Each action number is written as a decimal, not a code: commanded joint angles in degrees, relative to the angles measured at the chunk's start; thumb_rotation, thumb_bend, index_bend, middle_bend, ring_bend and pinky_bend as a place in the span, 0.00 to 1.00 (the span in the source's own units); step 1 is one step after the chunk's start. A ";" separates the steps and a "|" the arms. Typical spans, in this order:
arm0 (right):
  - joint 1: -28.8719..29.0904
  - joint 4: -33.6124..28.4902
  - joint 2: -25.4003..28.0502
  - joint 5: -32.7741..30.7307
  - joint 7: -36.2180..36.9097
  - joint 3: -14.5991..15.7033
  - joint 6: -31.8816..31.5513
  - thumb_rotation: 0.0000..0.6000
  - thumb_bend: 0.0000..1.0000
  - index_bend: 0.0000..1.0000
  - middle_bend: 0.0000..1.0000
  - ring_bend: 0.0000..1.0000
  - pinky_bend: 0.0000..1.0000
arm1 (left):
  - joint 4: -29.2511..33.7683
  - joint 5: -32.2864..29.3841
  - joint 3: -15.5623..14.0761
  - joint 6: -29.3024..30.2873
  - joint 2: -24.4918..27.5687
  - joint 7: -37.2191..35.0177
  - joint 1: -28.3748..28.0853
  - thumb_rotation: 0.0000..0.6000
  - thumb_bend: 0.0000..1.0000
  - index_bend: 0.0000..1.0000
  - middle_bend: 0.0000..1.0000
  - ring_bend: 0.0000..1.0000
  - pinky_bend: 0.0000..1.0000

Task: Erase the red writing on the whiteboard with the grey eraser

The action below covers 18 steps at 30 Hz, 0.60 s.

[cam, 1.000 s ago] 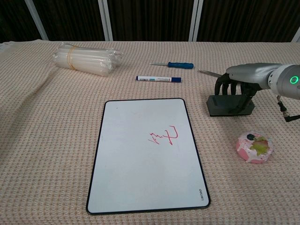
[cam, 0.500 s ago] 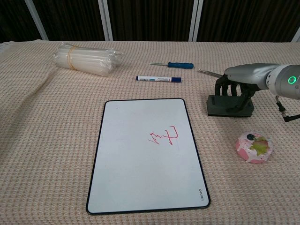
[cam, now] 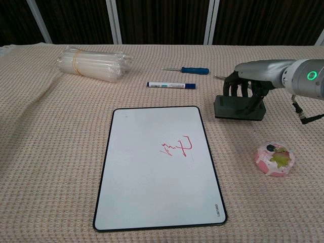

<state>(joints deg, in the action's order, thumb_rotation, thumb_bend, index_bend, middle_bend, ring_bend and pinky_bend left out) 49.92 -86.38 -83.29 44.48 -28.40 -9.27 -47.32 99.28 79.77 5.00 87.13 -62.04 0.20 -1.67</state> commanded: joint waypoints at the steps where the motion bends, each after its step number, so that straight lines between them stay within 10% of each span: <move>1: 0.64 -1.06 -0.52 0.38 0.54 -0.49 -0.17 1.00 0.45 0.45 0.49 0.46 0.55 | 0.01 -0.05 0.02 -0.04 -0.02 0.03 -0.02 1.00 0.46 0.14 0.02 0.00 0.00; 18: 5.29 1.39 -9.44 -1.59 -2.03 -0.50 -1.24 1.00 0.45 0.45 0.48 0.46 0.55 | -0.09 0.22 -0.15 -0.13 -0.14 -0.11 -0.04 1.00 0.46 0.14 0.02 0.00 0.00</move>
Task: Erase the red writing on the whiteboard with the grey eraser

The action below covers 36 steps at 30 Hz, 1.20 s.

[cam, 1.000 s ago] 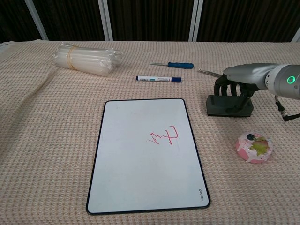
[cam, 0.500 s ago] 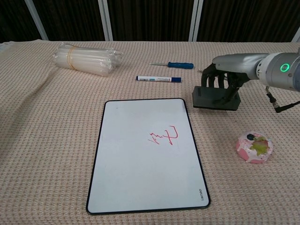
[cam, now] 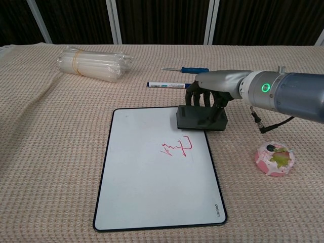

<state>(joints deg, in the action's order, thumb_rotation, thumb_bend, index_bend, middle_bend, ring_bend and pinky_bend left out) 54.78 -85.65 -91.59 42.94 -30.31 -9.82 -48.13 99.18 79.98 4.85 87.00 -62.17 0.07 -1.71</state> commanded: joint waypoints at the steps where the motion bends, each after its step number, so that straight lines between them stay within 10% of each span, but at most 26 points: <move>1: 0.55 0.90 -1.55 0.01 -0.17 0.07 -0.58 1.00 0.45 0.45 0.48 0.46 0.55 | 0.00 -0.01 0.02 0.00 -0.02 0.01 -0.02 1.00 0.46 0.14 0.02 0.00 0.00; 21: 2.39 1.17 -6.91 0.81 -2.09 1.14 -1.69 1.00 0.45 0.45 0.49 0.47 0.55 | 0.04 -0.13 0.10 -0.05 0.11 -0.25 -0.04 1.00 0.46 0.14 0.02 0.00 0.00; 36: -1.21 -5.91 -4.36 5.84 -1.69 7.33 -2.89 1.00 0.45 0.45 0.49 0.47 0.55 | -0.06 -0.09 0.10 0.07 0.02 -0.08 -0.02 1.00 0.46 0.14 0.02 0.00 0.00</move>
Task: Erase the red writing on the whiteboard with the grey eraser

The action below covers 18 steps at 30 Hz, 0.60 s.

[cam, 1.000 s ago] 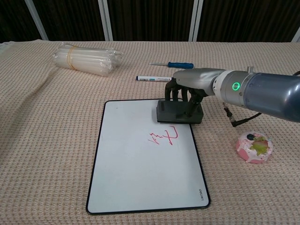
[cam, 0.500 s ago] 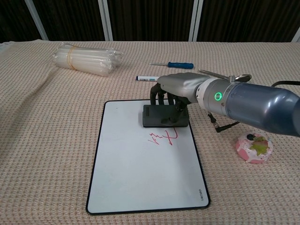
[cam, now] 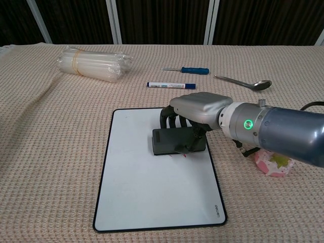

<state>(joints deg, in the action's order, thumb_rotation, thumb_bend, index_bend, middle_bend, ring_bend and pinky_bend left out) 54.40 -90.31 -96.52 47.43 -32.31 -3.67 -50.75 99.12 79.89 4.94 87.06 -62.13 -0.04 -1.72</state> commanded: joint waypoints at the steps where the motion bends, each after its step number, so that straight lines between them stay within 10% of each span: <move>1: -1.01 -1.58 0.68 1.78 0.39 1.45 -0.35 1.00 0.45 0.45 0.49 0.47 0.55 | 0.01 0.00 0.02 0.04 -0.03 0.05 0.00 1.00 0.46 0.14 0.02 0.00 0.00; 18: -2.21 -1.00 1.37 4.07 2.10 1.45 0.15 1.00 0.45 0.45 0.49 0.47 0.55 | -0.09 0.00 0.06 0.12 -0.01 0.04 0.02 1.00 0.46 0.14 0.02 0.00 0.00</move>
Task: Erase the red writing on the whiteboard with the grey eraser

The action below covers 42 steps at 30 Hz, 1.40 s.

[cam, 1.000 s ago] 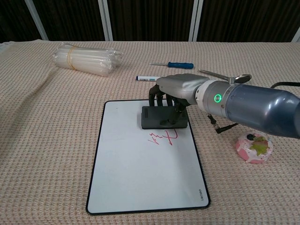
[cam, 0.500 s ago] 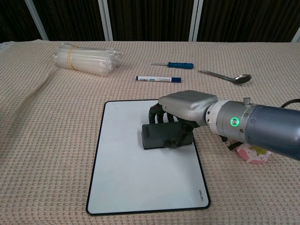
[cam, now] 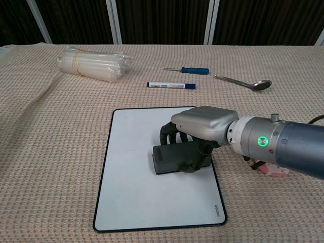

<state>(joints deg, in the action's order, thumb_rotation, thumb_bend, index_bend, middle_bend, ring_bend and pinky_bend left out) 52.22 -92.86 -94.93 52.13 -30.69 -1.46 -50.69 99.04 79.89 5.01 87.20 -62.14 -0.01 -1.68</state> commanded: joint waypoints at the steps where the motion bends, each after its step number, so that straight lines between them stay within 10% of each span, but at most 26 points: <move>1: -0.03 2.01 -0.32 -0.86 0.62 -0.98 0.15 1.00 0.45 0.45 0.49 0.47 0.55 | -0.01 0.01 -0.02 -0.04 0.00 0.02 -0.02 1.00 0.46 0.14 0.02 0.00 0.00; 20: 0.51 14.29 -1.82 -6.32 2.33 -6.18 0.50 1.00 0.45 0.46 0.49 0.47 0.57 | -0.07 0.08 0.01 0.20 0.05 0.16 0.06 1.00 0.46 0.14 0.02 0.00 0.00; 42: -5.09 7.34 13.91 -2.58 7.97 -3.57 3.00 1.00 0.45 0.46 0.46 0.44 0.54 | -0.14 0.31 -0.05 0.51 -0.22 0.54 0.17 1.00 0.46 0.14 0.02 0.00 0.00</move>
<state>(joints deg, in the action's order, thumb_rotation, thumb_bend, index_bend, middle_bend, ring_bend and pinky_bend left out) 47.51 -85.76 -81.39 49.17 -23.15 -5.36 -47.98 98.90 80.19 4.95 87.72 -62.36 0.54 -1.51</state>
